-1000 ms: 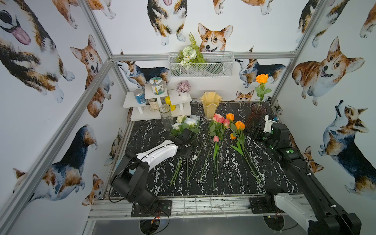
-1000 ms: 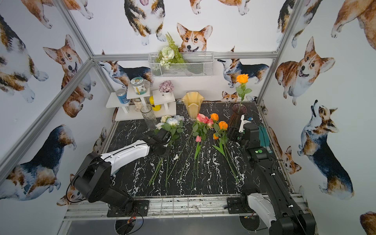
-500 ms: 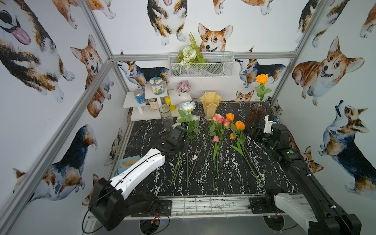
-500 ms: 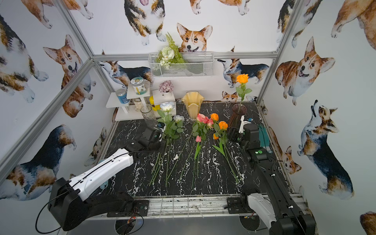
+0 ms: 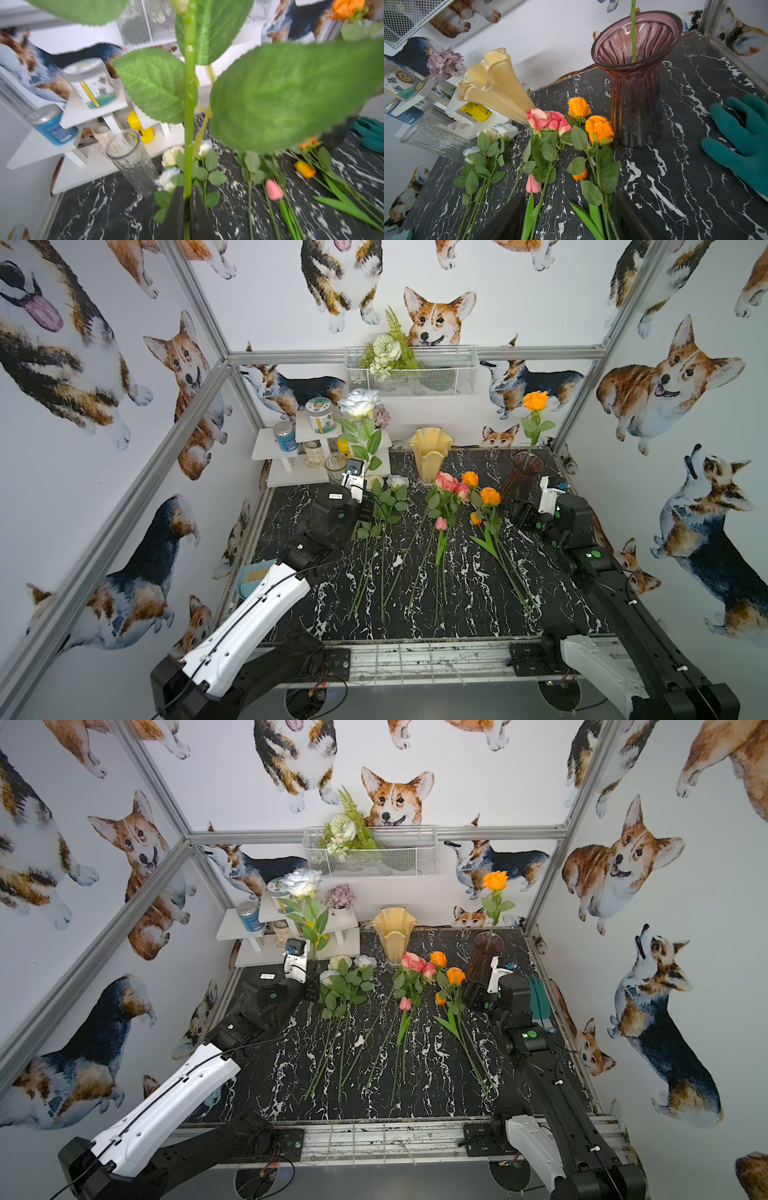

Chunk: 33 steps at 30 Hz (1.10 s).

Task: Arrange the flowers in different vases according to their variety
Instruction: Insert the flower into the vase.

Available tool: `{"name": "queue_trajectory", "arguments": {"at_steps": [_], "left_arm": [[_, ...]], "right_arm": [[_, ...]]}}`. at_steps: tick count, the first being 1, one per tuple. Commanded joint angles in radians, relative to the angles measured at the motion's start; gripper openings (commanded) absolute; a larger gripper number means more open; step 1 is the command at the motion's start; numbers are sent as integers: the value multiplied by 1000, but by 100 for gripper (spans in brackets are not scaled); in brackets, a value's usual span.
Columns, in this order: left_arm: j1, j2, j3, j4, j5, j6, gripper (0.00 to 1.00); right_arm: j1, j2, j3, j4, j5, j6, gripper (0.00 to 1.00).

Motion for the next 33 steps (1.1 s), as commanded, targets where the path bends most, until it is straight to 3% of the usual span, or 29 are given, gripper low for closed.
{"name": "queue_trajectory", "arguments": {"at_steps": [1,6,12,18,33], "left_arm": [[73,31,43,139,41,68,0],[233,104,108,268,165,51,0],[347,189,151,444,255,12,0],[380,276,157,614,298,-2,0],[440,452,105,815,350,-30,0]], "right_arm": [[3,-9,2,48,-19,17,72],[3,-16,-2,59,-26,22,72],[3,-20,1,67,-28,23,72],[3,-13,-2,79,-27,24,72],[3,-30,-19,79,-20,21,73]]}}
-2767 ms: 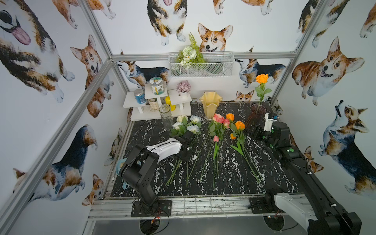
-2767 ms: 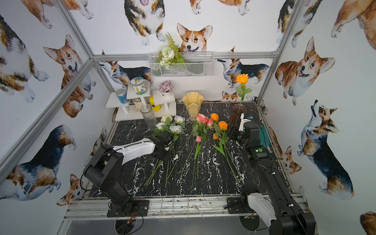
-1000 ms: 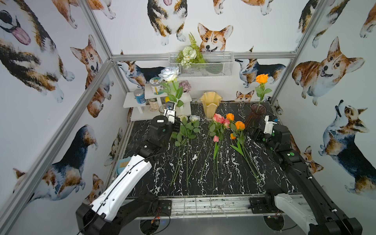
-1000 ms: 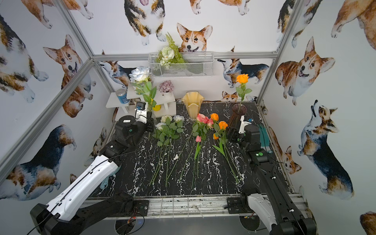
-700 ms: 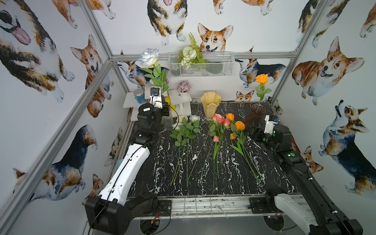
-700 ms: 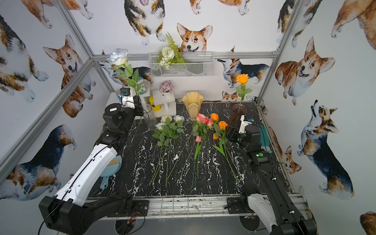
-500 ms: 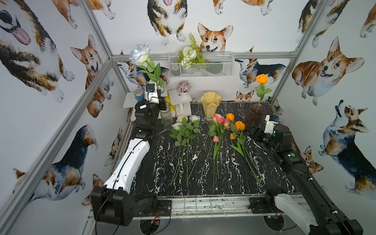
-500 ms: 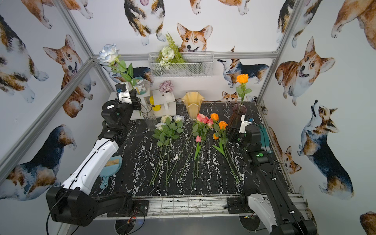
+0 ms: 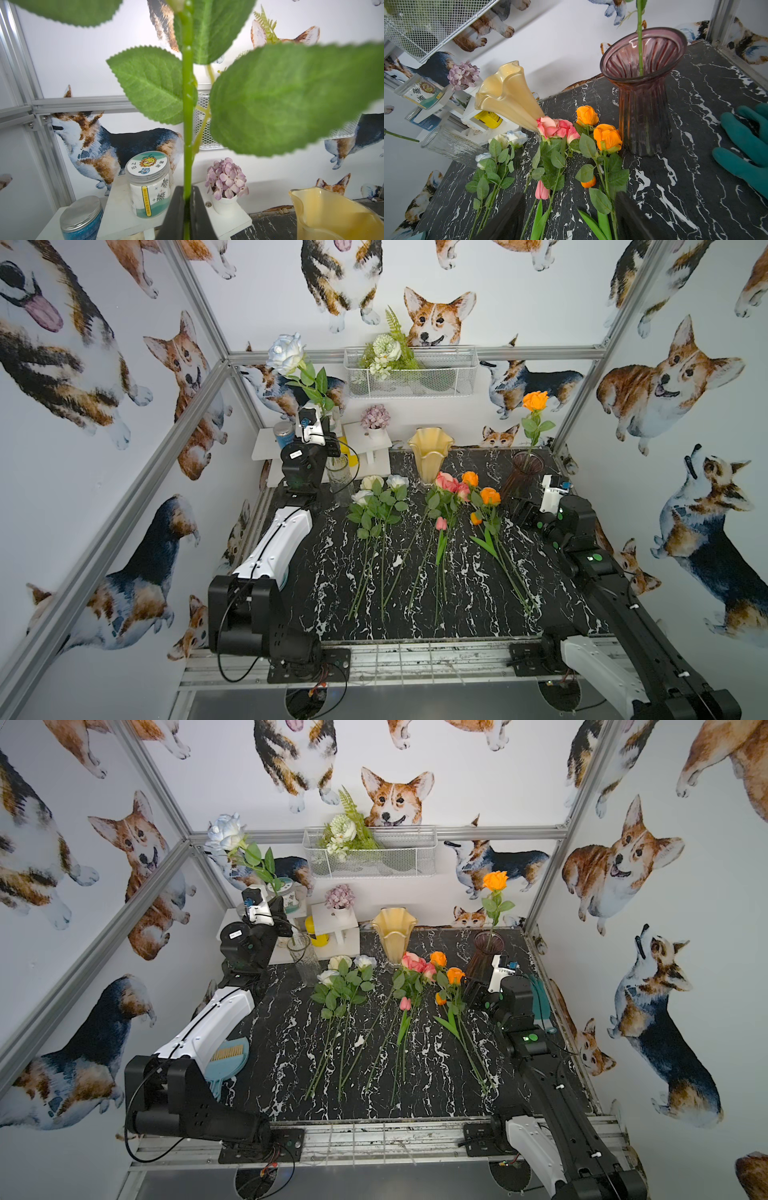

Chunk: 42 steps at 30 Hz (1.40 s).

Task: Arrange the flowers in different vases according to their variety
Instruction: Insert the flower into the vase.

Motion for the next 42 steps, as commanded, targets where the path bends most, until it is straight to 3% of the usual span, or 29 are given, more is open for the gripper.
{"name": "queue_trajectory", "arguments": {"at_steps": [1,7,8,11,12,27,34,42], "left_arm": [[2,25,-24,99,18,-7,0],[5,67,-49,112,21,-21,0],[5,70,-51,109,19,-23,4],[5,76,-46,87,10,-21,79],[5,76,-42,74,2,-24,99],[-3,-4,-62,-63,-40,-36,100],[-16,-113,-165,-127,-60,-38,100],[-26,-246,-212,-221,-87,-41,100]], "right_arm": [[1,-6,-4,32,1,1,73],[1,-8,-6,31,4,2,73],[1,-8,-7,31,4,2,73],[1,-8,-11,34,2,5,73],[1,-8,-13,35,0,6,73],[30,30,-5,15,-70,3,74],[127,95,7,-43,-123,-28,74],[267,183,-12,-62,-87,-23,74]]}}
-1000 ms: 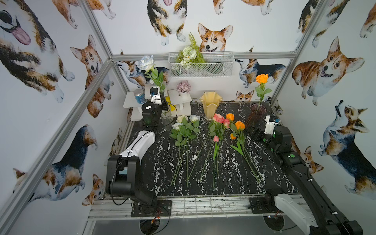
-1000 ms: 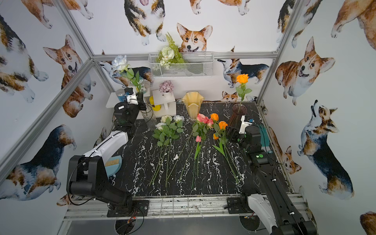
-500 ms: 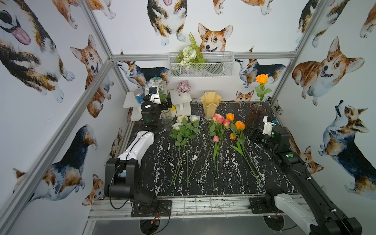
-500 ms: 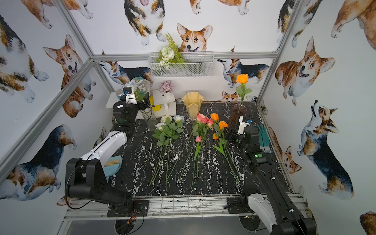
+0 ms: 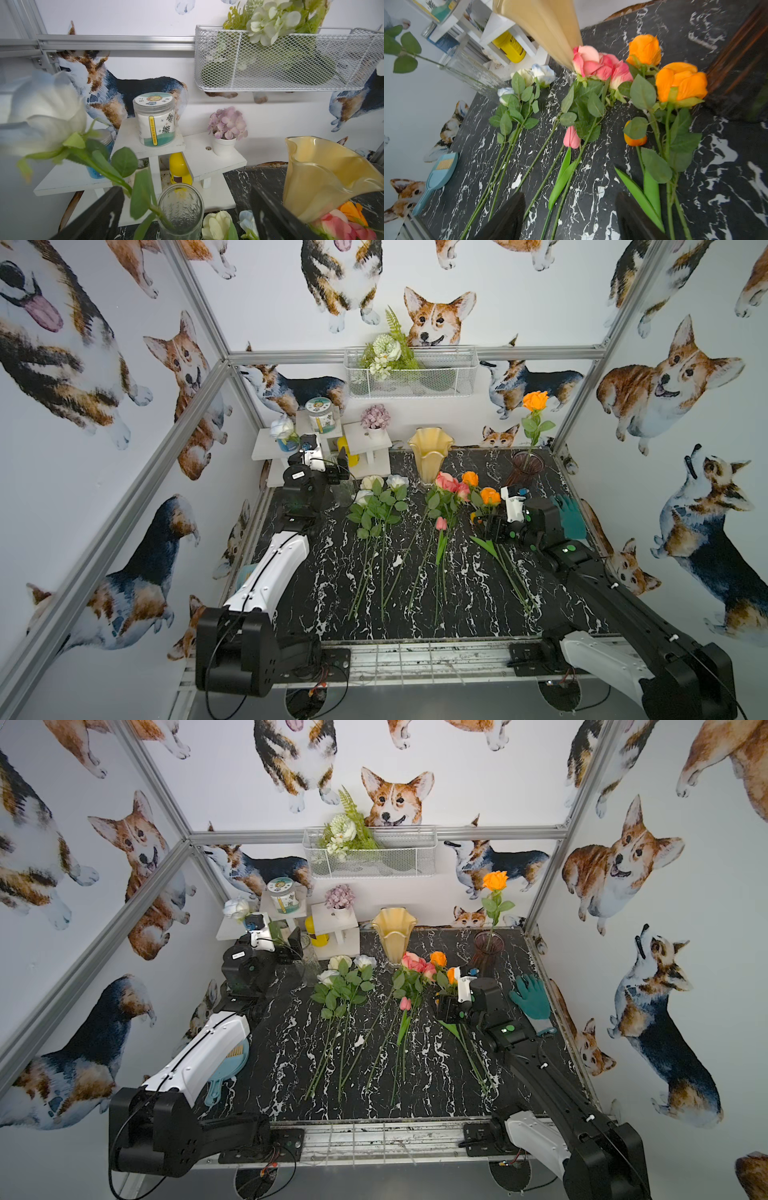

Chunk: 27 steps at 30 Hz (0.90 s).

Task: Arrange the flowers in different vases according to their variety
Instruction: Insert the flower into the vase, then pick up the flower at the center of the board.

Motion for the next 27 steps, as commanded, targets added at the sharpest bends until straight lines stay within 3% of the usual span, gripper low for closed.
{"name": "queue_trajectory", "arguments": {"at_steps": [1,8,15,20,27], "left_arm": [[-4,-46,-5,-48,-17,-8,100],[-27,-148,13,-174,-22,-11,100],[-62,-241,26,-328,0,-38,100],[-83,-303,-1,-444,61,-70,100],[-93,-365,-62,-542,190,-128,100]], "right_arm": [[50,38,-2,-9,29,-1,74],[161,194,43,0,132,69,75],[207,363,154,-61,223,180,76],[209,502,252,-138,221,230,74],[223,584,294,-168,239,280,67]]}}
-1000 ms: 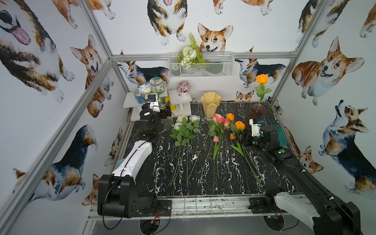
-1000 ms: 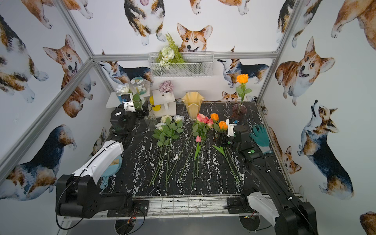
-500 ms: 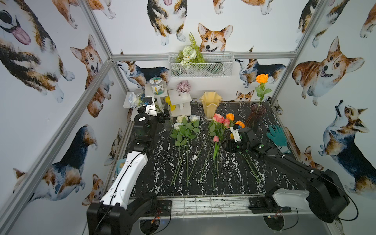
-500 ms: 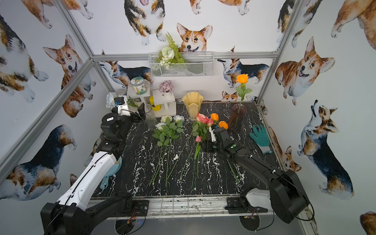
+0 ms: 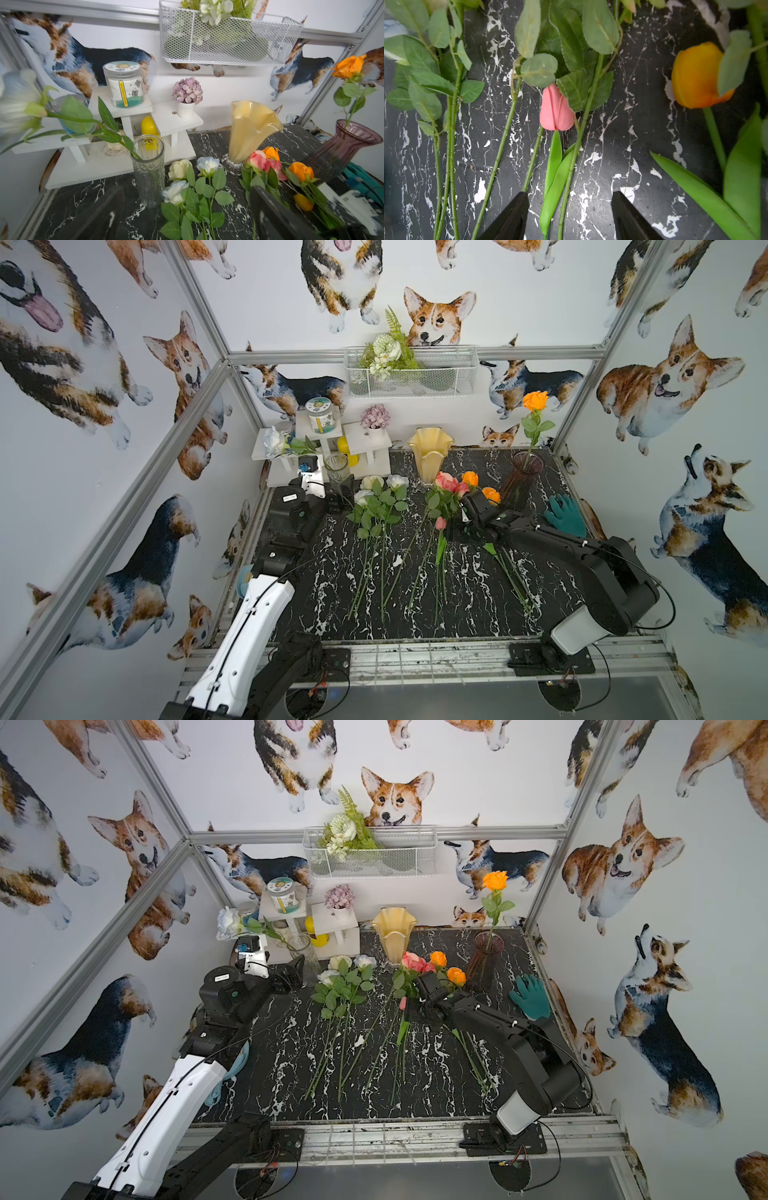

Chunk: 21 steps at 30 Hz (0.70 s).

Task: Arrange the flowers in different vases according to their variety
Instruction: Pick up the flower at the center of the board.

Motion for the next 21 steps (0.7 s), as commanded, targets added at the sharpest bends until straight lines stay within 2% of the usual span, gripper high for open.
{"name": "queue_trajectory", "arguments": {"at_steps": [1,12,21], "left_arm": [[-10,-28,-38,-55,83,-49,100],[-27,-58,-141,-59,138,-87,100],[-30,-74,-219,-46,131,-96,100]], "right_arm": [[7,21,14,-39,31,49,65],[16,118,70,-59,84,76,60],[16,208,137,-81,127,73,57]]}}
